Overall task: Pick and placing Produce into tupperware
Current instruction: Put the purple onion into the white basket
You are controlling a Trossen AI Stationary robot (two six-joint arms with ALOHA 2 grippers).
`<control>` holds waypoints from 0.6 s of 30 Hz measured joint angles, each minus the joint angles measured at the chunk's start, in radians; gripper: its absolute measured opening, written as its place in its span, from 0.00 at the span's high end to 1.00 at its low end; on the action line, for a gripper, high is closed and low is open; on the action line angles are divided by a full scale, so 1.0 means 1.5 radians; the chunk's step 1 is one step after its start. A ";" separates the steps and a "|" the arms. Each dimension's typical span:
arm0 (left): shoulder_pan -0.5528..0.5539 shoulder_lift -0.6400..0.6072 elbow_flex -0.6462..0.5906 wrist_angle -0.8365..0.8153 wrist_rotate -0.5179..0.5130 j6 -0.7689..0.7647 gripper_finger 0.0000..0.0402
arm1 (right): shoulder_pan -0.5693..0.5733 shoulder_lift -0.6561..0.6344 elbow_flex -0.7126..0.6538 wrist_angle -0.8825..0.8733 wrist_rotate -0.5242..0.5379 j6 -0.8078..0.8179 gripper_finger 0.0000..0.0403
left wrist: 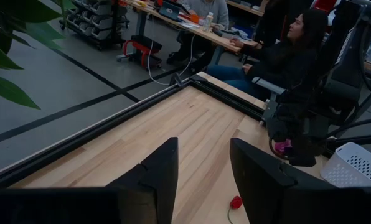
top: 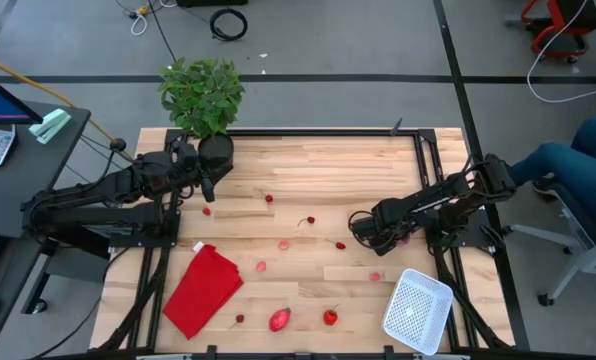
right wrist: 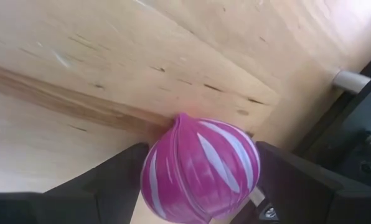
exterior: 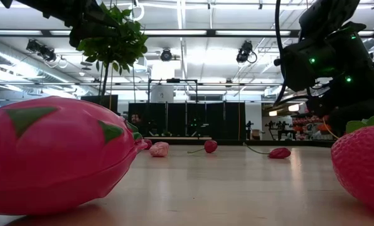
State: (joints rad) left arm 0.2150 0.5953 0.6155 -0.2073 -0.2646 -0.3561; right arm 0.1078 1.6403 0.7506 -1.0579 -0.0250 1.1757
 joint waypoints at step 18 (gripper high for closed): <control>0.000 0.000 0.000 0.000 0.000 0.000 0.62 | -0.001 0.000 0.000 0.011 -0.013 0.025 0.31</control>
State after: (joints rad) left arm 0.2149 0.5953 0.6155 -0.2077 -0.2649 -0.3557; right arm 0.1062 1.6405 0.7509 -1.0412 -0.0444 1.2140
